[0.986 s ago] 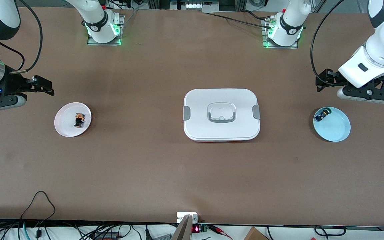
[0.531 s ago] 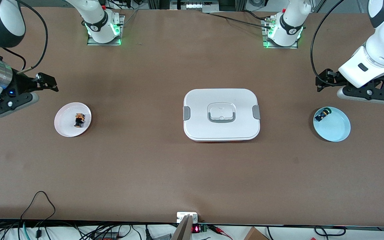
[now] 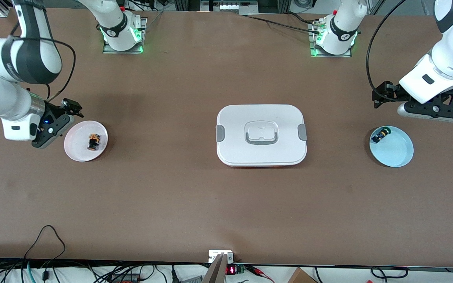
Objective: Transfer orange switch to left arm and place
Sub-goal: 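Lower the right gripper around the orange switch and close it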
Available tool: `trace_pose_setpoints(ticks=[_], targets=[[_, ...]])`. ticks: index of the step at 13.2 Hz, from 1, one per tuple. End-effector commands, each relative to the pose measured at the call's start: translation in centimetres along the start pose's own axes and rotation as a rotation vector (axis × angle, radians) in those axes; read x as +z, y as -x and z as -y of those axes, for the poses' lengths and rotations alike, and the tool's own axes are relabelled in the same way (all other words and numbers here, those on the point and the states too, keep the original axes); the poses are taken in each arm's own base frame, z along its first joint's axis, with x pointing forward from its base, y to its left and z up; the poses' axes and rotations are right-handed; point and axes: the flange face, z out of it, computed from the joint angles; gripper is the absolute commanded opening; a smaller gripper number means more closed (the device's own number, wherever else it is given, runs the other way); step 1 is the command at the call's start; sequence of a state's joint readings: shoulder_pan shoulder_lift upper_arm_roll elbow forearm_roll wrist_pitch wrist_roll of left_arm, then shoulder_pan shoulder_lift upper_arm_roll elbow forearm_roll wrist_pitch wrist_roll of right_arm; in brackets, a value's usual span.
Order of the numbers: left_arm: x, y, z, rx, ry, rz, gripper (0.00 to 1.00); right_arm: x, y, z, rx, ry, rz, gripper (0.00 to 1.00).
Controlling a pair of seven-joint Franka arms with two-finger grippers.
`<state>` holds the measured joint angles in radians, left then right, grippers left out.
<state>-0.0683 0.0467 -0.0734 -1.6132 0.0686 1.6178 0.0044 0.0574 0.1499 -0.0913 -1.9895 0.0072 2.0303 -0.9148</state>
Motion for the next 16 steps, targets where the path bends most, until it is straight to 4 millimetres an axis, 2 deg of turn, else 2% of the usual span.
trace_pose_setpoints(ticks=[1, 3, 5, 7, 9, 13, 16], targets=[[-0.7, -0.1, -0.1, -0.005, 0.005, 0.005, 1.00, 4.5, 3.7, 0.5, -0.241, 0.056, -0.021, 1.00], [-0.4, 0.1, -0.1, -0.006, 0.005, 0.028, 1.00, 7.8, 4.6, 0.1, -0.414, 0.049, -0.010, 1.00], [-0.4, 0.1, 0.2, -0.011, 0.007, 0.029, 1.00, 10.6, 5.2, 0.6, -0.463, 0.056, -0.010, 1.00], [-0.3, 0.2, 0.2, -0.011, 0.005, 0.032, 1.00, 13.2, 4.9, 0.6, -0.533, 0.062, -0.008, 1.00], [-0.4, 0.1, 0.0, -0.006, 0.005, 0.030, 1.00, 14.3, 3.8, 0.8, -0.603, 0.084, -0.014, 1.00], [-0.4, 0.2, -0.1, -0.006, 0.003, 0.031, 1.00, 15.4, 2.9, 0.6, -0.737, 0.143, 0.007, 1.00], [-0.3, 0.1, 0.0, -0.009, 0.008, 0.033, 1.00, 16.6, 2.6, 0.5, -0.754, 0.158, 0.006, 1.00]])
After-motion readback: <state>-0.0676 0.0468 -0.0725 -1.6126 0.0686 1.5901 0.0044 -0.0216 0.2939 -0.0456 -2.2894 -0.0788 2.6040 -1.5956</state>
